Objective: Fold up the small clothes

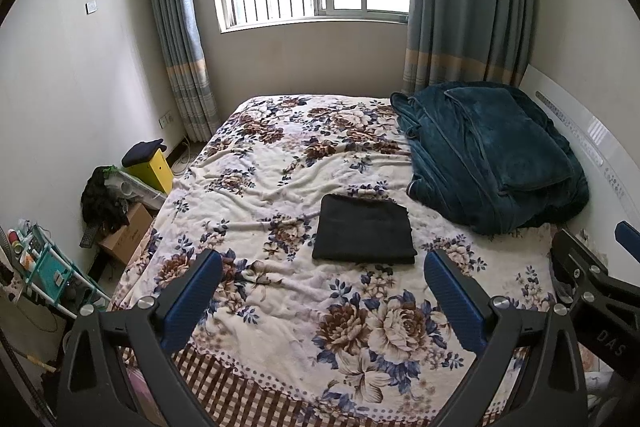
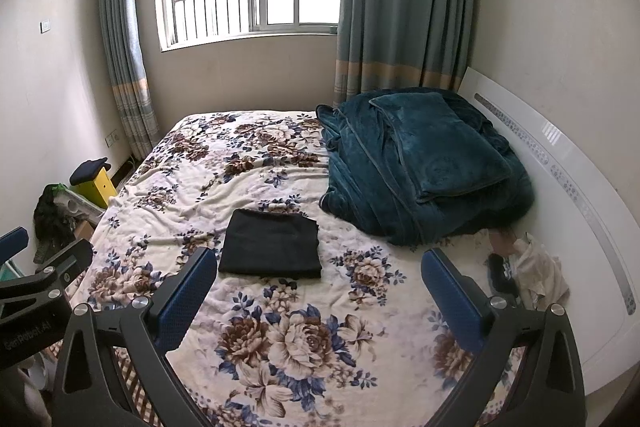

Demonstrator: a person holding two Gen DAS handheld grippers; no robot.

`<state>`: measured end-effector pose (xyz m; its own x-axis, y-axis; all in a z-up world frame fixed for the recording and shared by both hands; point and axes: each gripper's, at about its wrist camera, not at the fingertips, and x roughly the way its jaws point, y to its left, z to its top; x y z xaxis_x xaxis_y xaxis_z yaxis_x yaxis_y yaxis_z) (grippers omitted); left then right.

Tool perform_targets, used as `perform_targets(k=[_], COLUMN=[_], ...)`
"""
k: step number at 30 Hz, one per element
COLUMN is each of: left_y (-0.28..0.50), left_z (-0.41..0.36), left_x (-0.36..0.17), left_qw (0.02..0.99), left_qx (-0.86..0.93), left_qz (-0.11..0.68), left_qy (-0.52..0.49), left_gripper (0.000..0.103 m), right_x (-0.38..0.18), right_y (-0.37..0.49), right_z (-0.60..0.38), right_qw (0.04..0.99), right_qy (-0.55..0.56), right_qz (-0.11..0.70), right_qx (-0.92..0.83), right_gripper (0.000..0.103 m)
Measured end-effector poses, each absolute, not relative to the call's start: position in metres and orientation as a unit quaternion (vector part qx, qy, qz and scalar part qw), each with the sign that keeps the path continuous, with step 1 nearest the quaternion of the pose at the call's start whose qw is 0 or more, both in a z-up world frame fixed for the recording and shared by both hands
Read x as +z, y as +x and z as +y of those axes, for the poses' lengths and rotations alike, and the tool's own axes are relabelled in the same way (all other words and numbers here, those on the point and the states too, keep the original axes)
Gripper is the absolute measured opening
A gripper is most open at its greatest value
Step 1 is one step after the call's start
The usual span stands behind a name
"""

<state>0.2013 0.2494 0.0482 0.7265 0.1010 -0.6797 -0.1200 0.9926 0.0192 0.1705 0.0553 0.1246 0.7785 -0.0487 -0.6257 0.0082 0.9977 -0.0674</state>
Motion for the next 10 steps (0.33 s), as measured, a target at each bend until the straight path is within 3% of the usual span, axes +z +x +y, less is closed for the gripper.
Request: perform_targets(k=[10], left_y=[0.2095], left_z=[0.2506], left_x=[0.0532], left_qw=[0.93], left_qx=[0.058], left_qz=[0.363], left_qy=[-0.014], left_gripper=[0.103], right_x=[0.1238], right_y=[0.1734], right_z=[0.055], right_qw=[0.942], right_qy=[-0.032], right_qz=[0.333], right_qx=[-0.016], right_gripper=[0.103])
